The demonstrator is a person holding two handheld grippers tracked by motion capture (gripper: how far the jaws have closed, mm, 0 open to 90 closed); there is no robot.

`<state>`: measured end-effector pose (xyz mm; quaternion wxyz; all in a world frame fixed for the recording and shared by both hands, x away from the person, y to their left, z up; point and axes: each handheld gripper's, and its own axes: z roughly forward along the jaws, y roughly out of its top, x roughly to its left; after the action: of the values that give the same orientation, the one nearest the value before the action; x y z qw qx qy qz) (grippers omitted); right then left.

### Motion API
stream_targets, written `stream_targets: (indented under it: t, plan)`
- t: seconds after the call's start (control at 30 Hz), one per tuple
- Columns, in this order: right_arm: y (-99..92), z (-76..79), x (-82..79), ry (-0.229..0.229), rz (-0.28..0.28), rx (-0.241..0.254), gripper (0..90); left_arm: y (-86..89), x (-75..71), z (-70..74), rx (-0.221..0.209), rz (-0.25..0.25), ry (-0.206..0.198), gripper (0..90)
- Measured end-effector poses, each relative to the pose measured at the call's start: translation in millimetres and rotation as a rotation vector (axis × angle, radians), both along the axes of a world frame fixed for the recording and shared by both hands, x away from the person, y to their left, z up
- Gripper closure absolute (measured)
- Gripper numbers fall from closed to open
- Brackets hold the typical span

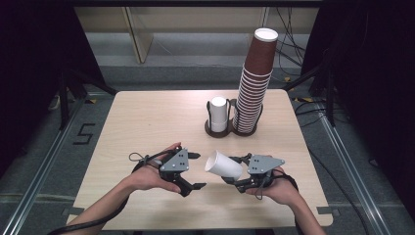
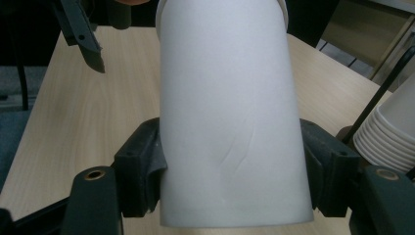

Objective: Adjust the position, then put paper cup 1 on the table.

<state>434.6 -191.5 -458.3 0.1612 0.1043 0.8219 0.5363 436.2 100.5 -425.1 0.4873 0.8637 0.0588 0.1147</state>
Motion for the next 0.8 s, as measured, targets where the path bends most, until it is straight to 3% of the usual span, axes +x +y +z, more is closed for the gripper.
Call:
stream_targets:
  t: [0.1, 0.23, 0.4, 0.47, 0.5, 0.53, 0.8]
  plan:
    - [-3.6, -4.8, -0.6, 0.027, 0.001, 0.03, 34.0, 0.8, 0.9, -0.8, -0.006, 0.002, 0.016, 9.9]
    - [-5.1, -8.1, -1.4, 0.01, -0.008, 0.076, 34.0, 1.4, 4.1, -1.1, -0.036, 0.011, 0.049, 9.6]
    - [-5.0, -9.9, -4.1, 0.022, -0.009, 0.089, 33.9, 1.8, 7.3, 3.4, -0.074, 0.008, 0.101, 6.6]
    - [-5.8, -9.1, -4.0, 0.0, -0.004, 0.085, 33.9, 1.3, 8.1, 4.4, -0.076, 0.007, 0.108, 3.3]
    - [-6.1, -8.6, -4.9, 0.012, 0.002, 0.079, 33.9, 0.4, 10.2, 6.7, -0.074, -0.001, 0.068, 3.1]
    - [-5.3, -8.9, -5.3, 0.002, -0.002, 0.084, 33.9, 0.3, 9.1, 7.5, -0.067, 0.002, 0.068, 2.9]
    - [2.3, -5.1, -8.5, -0.009, 0.027, 0.087, 33.9, 0.2, 9.1, 11.9, -0.098, -0.008, 0.126, 0.7]
